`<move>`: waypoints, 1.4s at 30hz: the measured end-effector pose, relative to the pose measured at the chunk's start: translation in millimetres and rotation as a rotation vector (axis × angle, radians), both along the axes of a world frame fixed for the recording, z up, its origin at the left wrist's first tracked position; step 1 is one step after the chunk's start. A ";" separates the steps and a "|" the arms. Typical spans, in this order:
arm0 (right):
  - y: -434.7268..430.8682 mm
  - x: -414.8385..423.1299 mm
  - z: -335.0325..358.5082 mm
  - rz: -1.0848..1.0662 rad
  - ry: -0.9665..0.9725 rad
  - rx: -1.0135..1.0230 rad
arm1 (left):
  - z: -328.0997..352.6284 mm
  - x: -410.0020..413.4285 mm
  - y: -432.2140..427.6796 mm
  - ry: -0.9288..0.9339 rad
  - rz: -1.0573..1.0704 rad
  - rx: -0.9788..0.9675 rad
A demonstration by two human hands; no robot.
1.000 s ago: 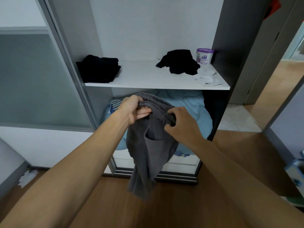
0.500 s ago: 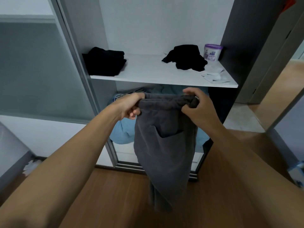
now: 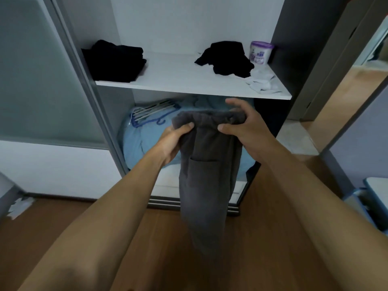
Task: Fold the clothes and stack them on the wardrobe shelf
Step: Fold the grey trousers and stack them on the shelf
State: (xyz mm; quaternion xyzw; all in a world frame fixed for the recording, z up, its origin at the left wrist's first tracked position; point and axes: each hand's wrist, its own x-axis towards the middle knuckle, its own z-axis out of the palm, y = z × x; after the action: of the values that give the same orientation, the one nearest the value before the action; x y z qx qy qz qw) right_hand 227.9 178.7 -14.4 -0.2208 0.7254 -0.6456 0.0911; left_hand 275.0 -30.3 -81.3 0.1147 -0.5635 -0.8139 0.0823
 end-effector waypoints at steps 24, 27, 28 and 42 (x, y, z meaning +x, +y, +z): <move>-71.6 -4.2 -45.9 0.297 -0.769 -0.377 | 35.8 2.4 -106.6 -0.150 -0.092 -0.040; -101.7 -4.1 -38.6 0.294 -0.790 -0.427 | 0.7 10.0 -139.9 -0.218 -0.154 0.116; -110.2 -4.7 -37.8 0.290 -0.798 -0.437 | -15.1 12.2 -147.7 -0.250 -0.167 0.143; -109.1 -55.4 -71.2 0.006 -1.000 -0.243 | -91.1 -4.2 -127.8 -0.264 -0.328 -0.005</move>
State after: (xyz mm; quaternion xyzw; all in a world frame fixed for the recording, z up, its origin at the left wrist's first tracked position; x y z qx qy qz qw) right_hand 172.5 69.6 -85.5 0.1040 0.5124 -0.7515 0.4023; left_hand 270.7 -158.1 -172.4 0.1270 -0.5826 -0.7929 -0.1256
